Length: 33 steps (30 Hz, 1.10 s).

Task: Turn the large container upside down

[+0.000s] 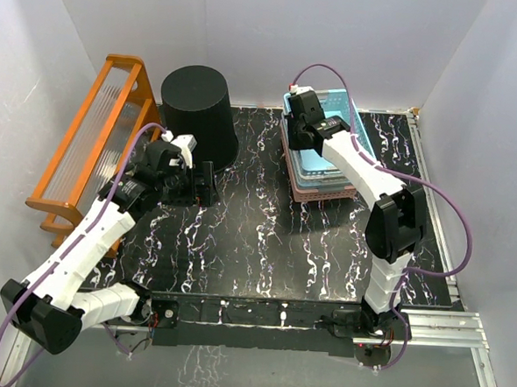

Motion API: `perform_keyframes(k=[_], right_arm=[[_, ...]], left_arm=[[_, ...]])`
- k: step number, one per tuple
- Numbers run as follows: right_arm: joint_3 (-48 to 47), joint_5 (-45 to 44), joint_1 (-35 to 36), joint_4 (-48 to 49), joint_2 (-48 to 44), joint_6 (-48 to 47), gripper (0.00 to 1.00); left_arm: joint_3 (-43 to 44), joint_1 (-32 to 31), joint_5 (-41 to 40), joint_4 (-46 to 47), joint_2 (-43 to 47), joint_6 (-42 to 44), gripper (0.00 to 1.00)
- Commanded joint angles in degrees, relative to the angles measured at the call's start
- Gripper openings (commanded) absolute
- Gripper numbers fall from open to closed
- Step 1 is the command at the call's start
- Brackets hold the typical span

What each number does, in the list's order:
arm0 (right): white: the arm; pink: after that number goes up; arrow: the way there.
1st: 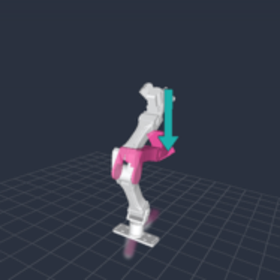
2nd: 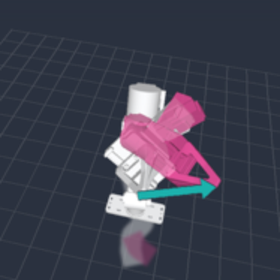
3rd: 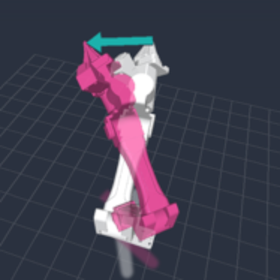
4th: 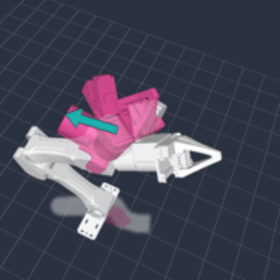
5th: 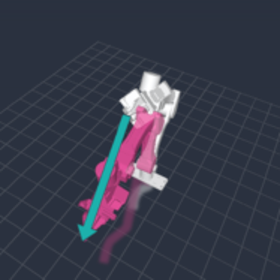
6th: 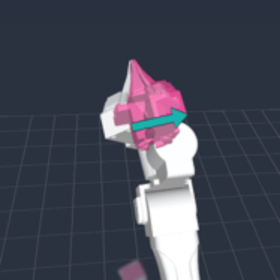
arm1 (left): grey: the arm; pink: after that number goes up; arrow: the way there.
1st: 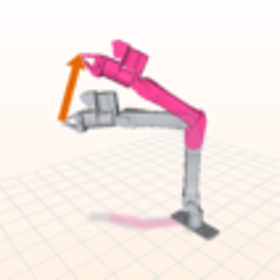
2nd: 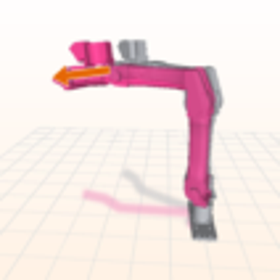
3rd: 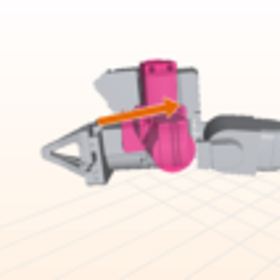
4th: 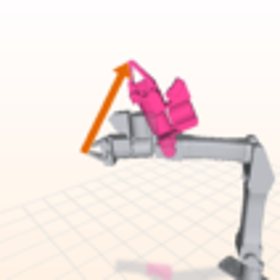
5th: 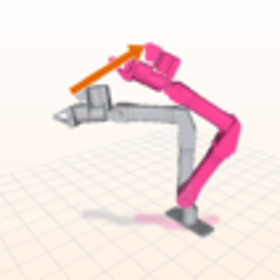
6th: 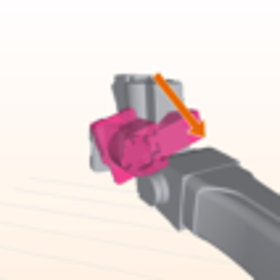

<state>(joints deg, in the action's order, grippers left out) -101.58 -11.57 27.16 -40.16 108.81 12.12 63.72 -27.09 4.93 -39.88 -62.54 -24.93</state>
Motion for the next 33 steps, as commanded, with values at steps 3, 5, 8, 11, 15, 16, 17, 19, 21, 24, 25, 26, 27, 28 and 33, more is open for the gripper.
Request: perform_keyframes(k=[3,5,8,11,15,16,17,19,21,24,25,26,27,28,33], right_arm=[[-2.04,-7.47,-3.61,2.21,-3.02,-2.56,0.00],[-2.78,-9.53,-4.48,2.82,-2.20,-4.25,0.00],[-7.44,-15.72,-5.13,0.94,1.02,-7.50,0.00],[-15.20,-17.78,-5.42,-3.13,3.21,-8.26,0.00],[-17.57,-14.45,-5.37,-0.82,-1.89,-6.84,0.00],[-17.30,-12.43,-5.38,0.10,-3.71,-6.81,0.00],[-17.34,-10.07,-5.42,0.45,-5.17,-6.49,0.00],[-19.05,-6.62,-5.36,-0.85,-6.62,-5.63,0.00],[-21.56,-3.64,-5.23,-3.33,-7.05,-4.22,0.00],[-21.92,1.30,-4.21,-4.56,-9.54,-2.28,0.00],[-21.34,3.50,-3.85,-4.59,-11.10,-1.71,0.00],[-20.53,5.37,-3.32,-4.61,-12.49,-0.69,0.00],[-19.25,7.63,-2.69,-4.21,-14.00,0.30,0.00],[-17.38,10.06,-1.84,-3.41,-15.63,1.44,0.00],[-3.31,18.97,8.17,5.28,-25.59,5.51,0.00]], left_arm=[[-0.85,0.02,1.48,0.50,1.35,-0.05,0.99],[-1.24,0.07,1.13,1.14,1.44,-0.31,0.99],[-1.58,0.07,0.71,1.84,1.21,-0.24,0.99],[-1.20,0.02,0.28,1.51,0.64,0.05,0.99],[-1.42,0.07,-1.05,1.02,0.77,0.01,0.99],[-1.37,0.03,-1.65,0.83,1.00,0.16,0.99],[-1.28,0.02,-2.32,0.52,1.27,0.33,0.99],[-0.92,0.02,-4.16,-0.13,1.78,0.83,0.99],[-0.11,0.04,-5.20,-1.40,1.57,1.44,0.99],[2.12,0.05,-7.80,-3.87,1.16,2.30,0.99],[3.47,0.15,-8.95,-4.68,1.22,2.64,0.99],[4.53,0.07,-10.58,-5.56,1.34,3.08,0.99],[5.47,0.09,-12.70,-6.43,1.68,3.48,0.99],[6.32,0.11,-14.92,-7.39,1.98,3.67,0.99],[10.13,0.20,-22.02,-11.17,3.23,4.01,0.99]])
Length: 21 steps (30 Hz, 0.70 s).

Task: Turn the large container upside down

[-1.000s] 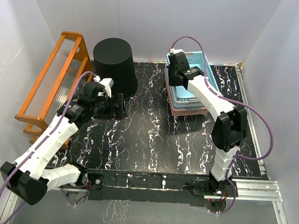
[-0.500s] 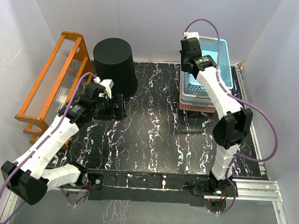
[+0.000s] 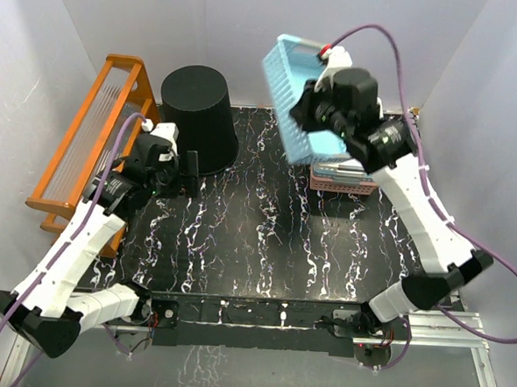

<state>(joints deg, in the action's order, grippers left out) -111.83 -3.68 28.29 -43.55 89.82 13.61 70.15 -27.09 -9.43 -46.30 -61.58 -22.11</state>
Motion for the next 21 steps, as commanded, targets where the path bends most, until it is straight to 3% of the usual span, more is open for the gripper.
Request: perform_keyframes(k=[1,6,10,13,21], right_arm=[[8.71,12.63,8.26,9.40,-7.73,5.56,0.00],[21.82,13.61,11.40,13.14,-12.78,9.66,0.00],[29.09,20.51,12.70,15.22,-14.30,12.99,0.00],[34.95,20.78,15.55,18.71,-15.97,17.00,0.00],[44.38,31.77,18.90,31.61,-15.31,26.94,0.00]], left_arm=[[4.35,0.28,-8.55,-5.37,2.41,1.07,0.99],[8.59,0.29,-19.83,-11.21,2.97,0.14,0.99],[11.70,0.30,-22.29,-11.88,4.97,0.43,0.99],[13.71,0.27,-23.99,-12.60,4.80,1.24,0.99],[13.83,0.29,-17.05,-8.42,6.26,3.01,0.99]])
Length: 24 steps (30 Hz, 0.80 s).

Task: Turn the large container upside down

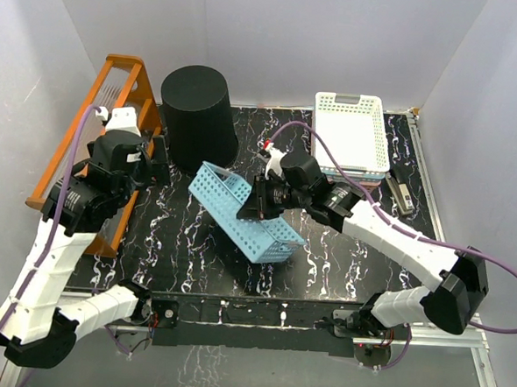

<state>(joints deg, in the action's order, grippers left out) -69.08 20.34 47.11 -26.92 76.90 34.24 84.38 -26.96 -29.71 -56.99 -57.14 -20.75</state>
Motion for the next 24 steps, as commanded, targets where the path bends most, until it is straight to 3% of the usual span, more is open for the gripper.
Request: perform_keyframes(k=[1,11,24], right_arm=[[2.17,9.55,0.14,16.75,-1.97,7.66,0.00],[11.68,22.16,0.39,48.04,2.66,29.84,0.00],[28.42,25.55,-3.20,89.60,12.84,59.55,0.00]], left_arm=[[-0.21,0.18,3.55,2.57,1.78,1.68,0.99],[1.65,0.21,5.94,3.34,-0.78,1.24,0.99],[-0.10,0.16,9.64,4.84,-1.20,0.82,0.99]])
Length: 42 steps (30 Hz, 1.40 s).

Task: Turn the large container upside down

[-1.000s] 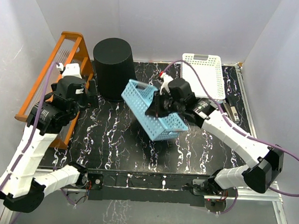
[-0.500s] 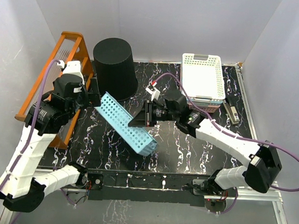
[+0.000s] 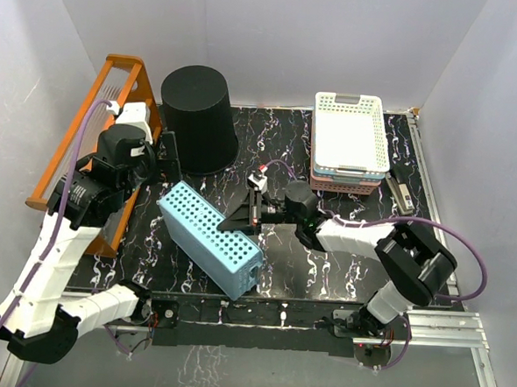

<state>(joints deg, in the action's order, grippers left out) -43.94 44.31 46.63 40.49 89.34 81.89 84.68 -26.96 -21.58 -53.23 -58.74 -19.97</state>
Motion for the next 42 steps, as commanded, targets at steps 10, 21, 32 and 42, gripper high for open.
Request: perform_keyframes(k=[10,21,32,42], right_arm=[[10.41,3.22,-11.38,22.43,2.65,12.97,0.05],[-7.26,-8.67,-16.74,-39.59,-7.21,-27.49,0.88],[-13.71,-33.49,-16.84,-65.87,-14.97,-50.39,0.98],[-6.91,-32.04,-16.84,-70.33,-22.61,-53.30,0.98]], left_arm=[[-1.89,0.15,2.77,1.81,-0.46,0.00,0.99],[-4.03,0.16,6.22,3.14,-2.29,0.31,0.99],[-3.52,0.16,5.55,3.67,-2.99,1.07,0.99],[-4.13,0.16,7.48,4.68,-3.65,1.01,0.99]])
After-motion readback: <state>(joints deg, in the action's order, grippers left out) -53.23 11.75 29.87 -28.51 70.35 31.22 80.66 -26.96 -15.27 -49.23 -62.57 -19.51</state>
